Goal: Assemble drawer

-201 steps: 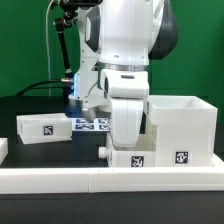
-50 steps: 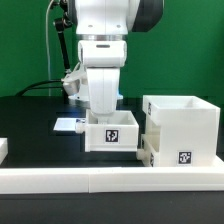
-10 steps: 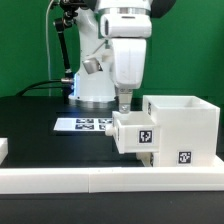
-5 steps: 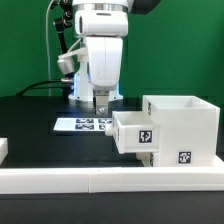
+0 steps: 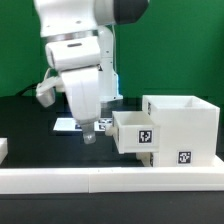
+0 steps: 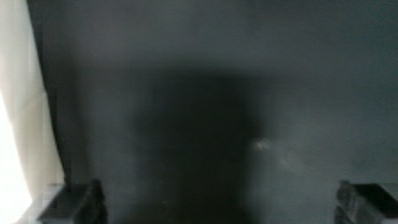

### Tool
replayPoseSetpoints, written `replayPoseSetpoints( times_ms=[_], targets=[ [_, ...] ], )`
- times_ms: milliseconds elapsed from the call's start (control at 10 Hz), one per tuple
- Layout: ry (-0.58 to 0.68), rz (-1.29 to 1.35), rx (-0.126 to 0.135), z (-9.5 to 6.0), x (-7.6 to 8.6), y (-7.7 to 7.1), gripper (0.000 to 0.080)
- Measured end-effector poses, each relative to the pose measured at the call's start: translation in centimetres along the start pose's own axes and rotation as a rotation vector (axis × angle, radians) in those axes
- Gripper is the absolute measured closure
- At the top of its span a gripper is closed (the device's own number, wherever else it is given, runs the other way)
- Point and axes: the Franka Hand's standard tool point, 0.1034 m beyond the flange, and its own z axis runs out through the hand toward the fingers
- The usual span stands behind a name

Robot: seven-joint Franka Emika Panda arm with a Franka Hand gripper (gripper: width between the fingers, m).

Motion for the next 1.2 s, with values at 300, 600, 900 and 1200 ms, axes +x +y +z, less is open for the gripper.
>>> replayPoseSetpoints(
  times_ms=[300,600,900,1200],
  targets=[
    [0.011,0.009,0.011,0.8,1.2,-0.1,0.0151],
    [0.016,0.035,0.018,1.2,3.5,0.2,0.0151],
    [0.011,0.048,0.025,1.4,5.6,0.4,0.0151],
    [0.012,0.054,0.026,1.5,5.8,0.4,0.0151]
  ],
)
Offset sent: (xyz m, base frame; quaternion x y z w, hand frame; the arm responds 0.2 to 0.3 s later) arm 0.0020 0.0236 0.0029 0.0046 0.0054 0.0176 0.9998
